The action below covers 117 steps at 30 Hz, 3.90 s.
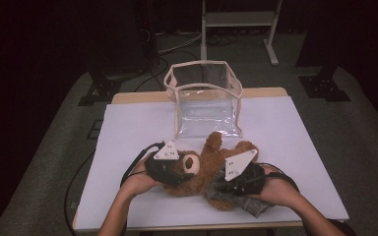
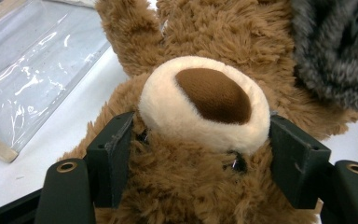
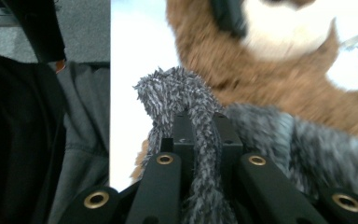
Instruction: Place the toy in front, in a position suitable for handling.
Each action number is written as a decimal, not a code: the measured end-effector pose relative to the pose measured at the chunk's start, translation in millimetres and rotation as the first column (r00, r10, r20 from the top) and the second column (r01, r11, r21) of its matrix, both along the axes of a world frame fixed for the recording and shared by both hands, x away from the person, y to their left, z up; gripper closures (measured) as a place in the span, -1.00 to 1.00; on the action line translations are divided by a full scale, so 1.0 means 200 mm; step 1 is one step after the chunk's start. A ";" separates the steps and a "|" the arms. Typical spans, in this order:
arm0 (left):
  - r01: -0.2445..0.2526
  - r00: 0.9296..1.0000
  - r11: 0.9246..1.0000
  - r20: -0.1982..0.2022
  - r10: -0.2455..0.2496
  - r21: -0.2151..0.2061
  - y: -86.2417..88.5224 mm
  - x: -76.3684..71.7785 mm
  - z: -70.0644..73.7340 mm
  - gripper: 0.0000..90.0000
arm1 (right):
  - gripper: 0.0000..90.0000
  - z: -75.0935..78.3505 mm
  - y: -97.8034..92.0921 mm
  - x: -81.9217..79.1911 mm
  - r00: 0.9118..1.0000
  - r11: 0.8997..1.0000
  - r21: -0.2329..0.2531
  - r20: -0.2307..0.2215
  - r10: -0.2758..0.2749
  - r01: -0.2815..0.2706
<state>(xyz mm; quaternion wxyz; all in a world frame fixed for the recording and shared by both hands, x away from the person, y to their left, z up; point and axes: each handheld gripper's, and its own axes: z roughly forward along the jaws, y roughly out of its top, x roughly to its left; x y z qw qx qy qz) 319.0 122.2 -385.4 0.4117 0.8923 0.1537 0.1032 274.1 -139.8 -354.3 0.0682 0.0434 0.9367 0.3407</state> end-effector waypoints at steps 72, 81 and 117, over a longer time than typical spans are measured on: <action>0.152 0.988 0.988 -0.036 -0.151 0.016 0.03 -0.07 0.10 -0.09 | 0.82 0.02 -0.01 0.15 0.995 0.996 0.091 -0.095 -0.001 0.010; 0.146 0.989 0.989 -0.042 -0.145 0.032 0.03 -0.08 0.09 -0.05 | 0.82 0.05 0.10 0.20 0.999 0.998 0.065 -0.041 -0.004 0.007; 0.153 0.987 0.988 -0.054 -0.152 0.027 0.02 -0.07 0.08 -0.05 | 0.82 0.13 -0.21 0.34 0.984 0.966 0.192 -0.089 -0.158 0.172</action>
